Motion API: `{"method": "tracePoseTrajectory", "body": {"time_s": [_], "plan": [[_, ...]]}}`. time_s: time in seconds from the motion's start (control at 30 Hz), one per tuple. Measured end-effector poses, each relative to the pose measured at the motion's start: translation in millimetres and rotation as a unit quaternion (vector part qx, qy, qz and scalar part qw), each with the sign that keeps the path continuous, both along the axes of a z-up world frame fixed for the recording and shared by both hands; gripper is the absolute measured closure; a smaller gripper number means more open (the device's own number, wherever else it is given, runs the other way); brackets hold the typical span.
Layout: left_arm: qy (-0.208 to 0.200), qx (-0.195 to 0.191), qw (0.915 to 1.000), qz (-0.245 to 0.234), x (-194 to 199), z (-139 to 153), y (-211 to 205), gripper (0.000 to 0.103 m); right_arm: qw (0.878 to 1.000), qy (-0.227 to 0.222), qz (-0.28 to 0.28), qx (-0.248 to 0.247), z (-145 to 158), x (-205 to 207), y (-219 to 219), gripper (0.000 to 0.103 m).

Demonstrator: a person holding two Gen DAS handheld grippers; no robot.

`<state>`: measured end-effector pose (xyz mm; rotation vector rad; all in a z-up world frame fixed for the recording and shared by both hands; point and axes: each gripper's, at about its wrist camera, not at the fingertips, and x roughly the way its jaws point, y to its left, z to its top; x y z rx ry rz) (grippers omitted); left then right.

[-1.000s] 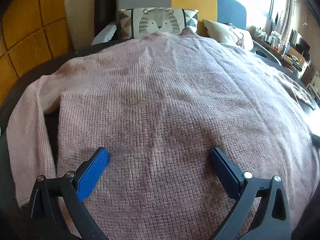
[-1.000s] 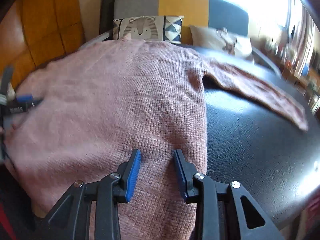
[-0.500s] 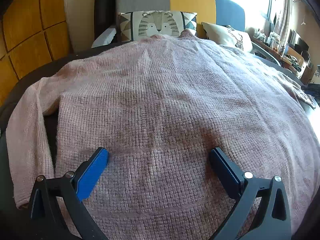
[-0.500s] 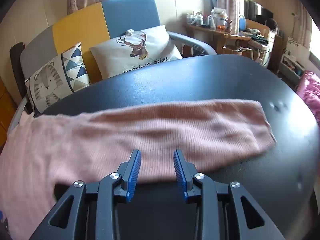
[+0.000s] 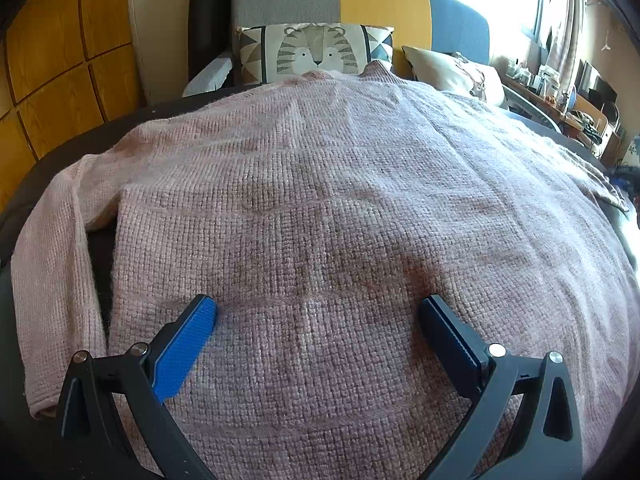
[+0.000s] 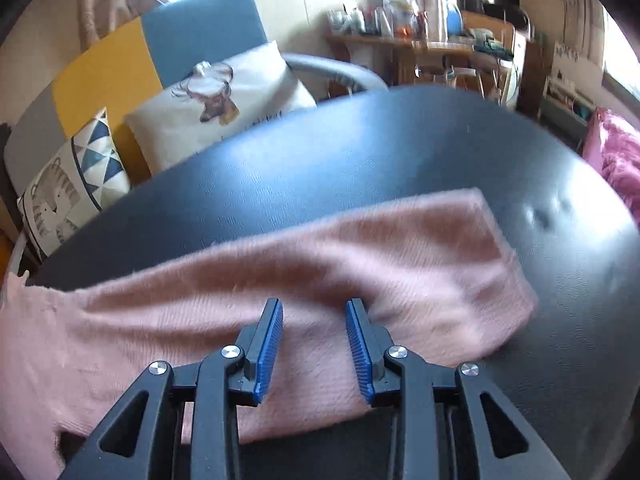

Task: Fold clothes
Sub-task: 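Close the right gripper on the cuff of the sleeve lying on the table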

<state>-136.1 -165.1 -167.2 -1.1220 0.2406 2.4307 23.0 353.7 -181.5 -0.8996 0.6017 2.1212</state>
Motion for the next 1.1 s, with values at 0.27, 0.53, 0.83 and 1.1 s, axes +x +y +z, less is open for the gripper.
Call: {"method": "tracePoseTrajectory", "body": {"time_s": [0.27,0.53,0.83,1.1], "plan": [[-0.001,0.0,1.0,0.0,1,1,0,0.0,0.997,-0.03,0.068,0.006,-17,-43,8,0.074],[0.001,0.001,1.0,-0.002,-2,0,-2,0.0,1.0,-0.029,0.006,0.006,-22,-15,67,0.077],[0.0,0.003,1.0,-0.004,-4,-1,-7,0.0,0.994,0.088,-0.062,-0.032,-1,37,86,0.072],[-0.001,0.002,1.0,-0.003,-3,1,-5,0.0,0.994,-0.027,-0.104,-0.028,-20,75,91,0.074]]}}
